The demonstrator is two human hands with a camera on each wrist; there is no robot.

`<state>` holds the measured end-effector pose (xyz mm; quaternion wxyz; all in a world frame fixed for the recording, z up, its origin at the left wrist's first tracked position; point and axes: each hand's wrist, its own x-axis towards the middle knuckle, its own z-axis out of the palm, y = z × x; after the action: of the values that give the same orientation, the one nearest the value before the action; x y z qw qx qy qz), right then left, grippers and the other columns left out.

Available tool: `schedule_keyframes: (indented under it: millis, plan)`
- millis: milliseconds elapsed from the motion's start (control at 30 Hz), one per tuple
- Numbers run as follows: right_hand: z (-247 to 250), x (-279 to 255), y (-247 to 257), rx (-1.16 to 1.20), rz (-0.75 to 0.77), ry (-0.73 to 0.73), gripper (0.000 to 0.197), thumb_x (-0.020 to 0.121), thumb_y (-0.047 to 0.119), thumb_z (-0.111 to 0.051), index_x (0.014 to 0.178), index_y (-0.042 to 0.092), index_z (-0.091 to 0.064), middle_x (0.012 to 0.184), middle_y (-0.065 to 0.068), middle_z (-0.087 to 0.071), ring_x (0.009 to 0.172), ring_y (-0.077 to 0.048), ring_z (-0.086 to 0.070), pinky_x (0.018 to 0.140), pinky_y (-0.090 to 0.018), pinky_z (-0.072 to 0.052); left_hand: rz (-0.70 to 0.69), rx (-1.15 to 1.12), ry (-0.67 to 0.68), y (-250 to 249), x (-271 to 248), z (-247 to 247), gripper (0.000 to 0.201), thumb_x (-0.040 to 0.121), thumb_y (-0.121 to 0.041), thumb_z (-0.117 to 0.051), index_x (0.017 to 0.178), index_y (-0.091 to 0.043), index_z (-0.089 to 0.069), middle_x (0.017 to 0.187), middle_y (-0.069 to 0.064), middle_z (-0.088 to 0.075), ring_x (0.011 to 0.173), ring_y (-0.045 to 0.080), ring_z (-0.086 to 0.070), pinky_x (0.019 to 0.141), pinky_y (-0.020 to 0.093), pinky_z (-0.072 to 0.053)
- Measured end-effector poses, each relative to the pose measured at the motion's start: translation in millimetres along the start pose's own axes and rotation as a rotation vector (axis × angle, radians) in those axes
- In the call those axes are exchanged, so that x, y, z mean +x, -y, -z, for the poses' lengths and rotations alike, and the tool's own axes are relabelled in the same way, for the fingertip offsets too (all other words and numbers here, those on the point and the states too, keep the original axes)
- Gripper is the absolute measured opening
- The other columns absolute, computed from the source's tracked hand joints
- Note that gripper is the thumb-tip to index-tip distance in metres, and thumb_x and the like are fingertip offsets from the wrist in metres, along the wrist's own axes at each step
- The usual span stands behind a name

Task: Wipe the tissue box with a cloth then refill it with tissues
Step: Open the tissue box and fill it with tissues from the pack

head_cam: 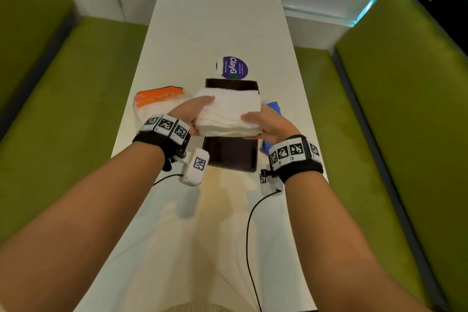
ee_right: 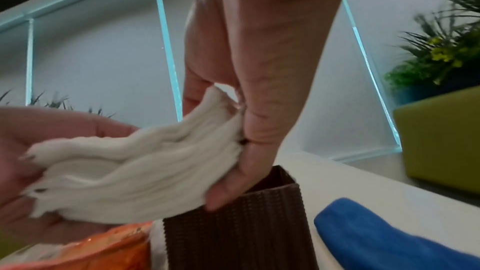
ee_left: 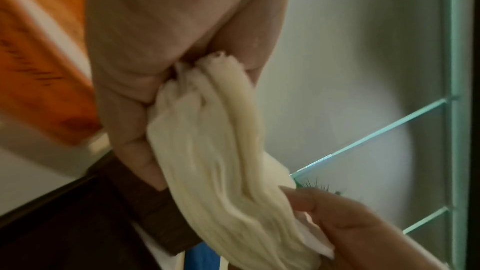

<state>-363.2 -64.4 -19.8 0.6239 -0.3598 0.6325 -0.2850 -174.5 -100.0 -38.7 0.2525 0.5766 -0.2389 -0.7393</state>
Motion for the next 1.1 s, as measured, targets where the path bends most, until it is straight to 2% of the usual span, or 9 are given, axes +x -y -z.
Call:
schedule_keyframes:
  millis: [100,200,300,433,533,600,833,1000,1100]
  plan:
    - [4.9,13.7,15.2,-0.044,0.059,-0.125,0.048,0.088,0.014,-0.057,0.132,0.019,-0.039,0.115,-0.002,-0.059,0.097,-0.017,-0.058,0.076,-0.035,-0.053,-0.094,0.041,-0.08,-21.0,9.3,-13.1,0.021,0.092,-0.033,-0.054,0.101,-0.014,-0.057,0.092,0.005,-0.066,0.086,0.023,-0.063,0.087,0.04,-0.05]
    - [12.1,25.4,27.4,-0.081,0.077,-0.153,0.05,0.091,0.014,-0.052,0.139,0.016,-0.037,0.126,-0.007,-0.056,0.107,-0.024,-0.056,0.086,-0.038,-0.051,-0.267,0.15,-0.125,-34.7,26.1,-23.1,0.061,0.09,-0.019,-0.055,0.143,-0.016,-0.027,0.124,0.006,-0.052,0.109,0.027,-0.055,0.098,0.045,-0.048]
    - [15.4,38.9,33.0,-0.13,0.172,-0.267,0.054,0.087,-0.001,-0.05,0.139,0.005,-0.039,0.133,-0.015,-0.054,0.119,-0.029,-0.055,0.101,-0.041,-0.048,-0.335,0.161,-0.066,-40.3,35.9,-33.0,0.088,0.084,-0.009,-0.062,0.149,-0.025,-0.005,0.135,0.005,-0.041,0.121,0.028,-0.047,0.103,0.048,-0.044]
    - [13.5,57.7,29.4,-0.118,0.203,-0.363,0.058,0.083,-0.005,-0.047,0.139,0.006,-0.039,0.136,-0.015,-0.053,0.123,-0.03,-0.053,0.106,-0.042,-0.044,-0.354,0.139,-0.082,-39.1,67.6,-35.6,0.071,0.084,-0.021,-0.056,0.147,-0.017,-0.023,0.139,0.011,-0.047,0.123,0.03,-0.051,0.105,0.049,-0.043]
    - [10.9,64.0,28.1,-0.069,0.216,-0.408,0.059,0.083,-0.005,-0.046,0.139,0.01,-0.038,0.133,-0.012,-0.055,0.121,-0.028,-0.054,0.106,-0.043,-0.045,-0.488,0.355,-0.216,-41.0,61.4,-42.2,0.062,0.083,-0.008,-0.045,0.143,-0.012,-0.032,0.141,0.009,-0.046,0.128,0.025,-0.046,0.11,0.028,-0.033]
    - [9.2,66.3,27.7,-0.101,0.207,-0.428,0.058,0.084,-0.003,-0.044,0.14,0.012,-0.037,0.133,-0.011,-0.055,0.122,-0.028,-0.053,0.106,-0.041,-0.045,-0.541,0.425,-0.272,-41.6,58.3,-46.7,0.06,0.088,0.003,-0.04,0.144,-0.014,-0.028,0.142,0.008,-0.044,0.128,0.023,-0.044,0.098,0.018,-0.03]
    - [8.6,72.2,20.8,-0.565,0.113,-0.467,0.05,0.089,0.015,-0.045,0.137,0.013,-0.032,0.13,-0.016,-0.055,0.121,-0.037,-0.05,0.104,-0.047,-0.04,-0.366,0.726,-0.267,-32.9,71.1,-47.2,0.061,0.093,0.001,-0.04,0.147,-0.002,-0.01,0.14,0.02,-0.043,0.128,0.033,-0.044,0.103,0.033,-0.036]
    - [3.2,75.4,17.9,-0.686,0.067,-0.502,0.048,0.089,0.02,-0.047,0.133,0.008,-0.035,0.125,-0.022,-0.055,0.122,-0.038,-0.045,0.103,-0.046,-0.041,-0.377,0.92,-0.323,-27.4,70.8,-55.5,0.058,0.094,0.003,-0.039,0.145,0.004,-0.013,0.137,0.027,-0.045,0.123,0.037,-0.049,0.099,0.037,-0.04]
    - [-0.1,79.1,18.1,-0.753,0.05,-0.477,0.051,0.087,0.018,-0.048,0.135,0.008,-0.035,0.125,-0.019,-0.057,0.121,-0.037,-0.049,0.099,-0.043,-0.044,-0.336,1.006,-0.311,-26.8,66.4,-55.7,0.065,0.095,-0.001,-0.038,0.148,0.003,0.0,0.138,0.025,-0.044,0.123,0.034,-0.049,0.095,0.033,-0.038]
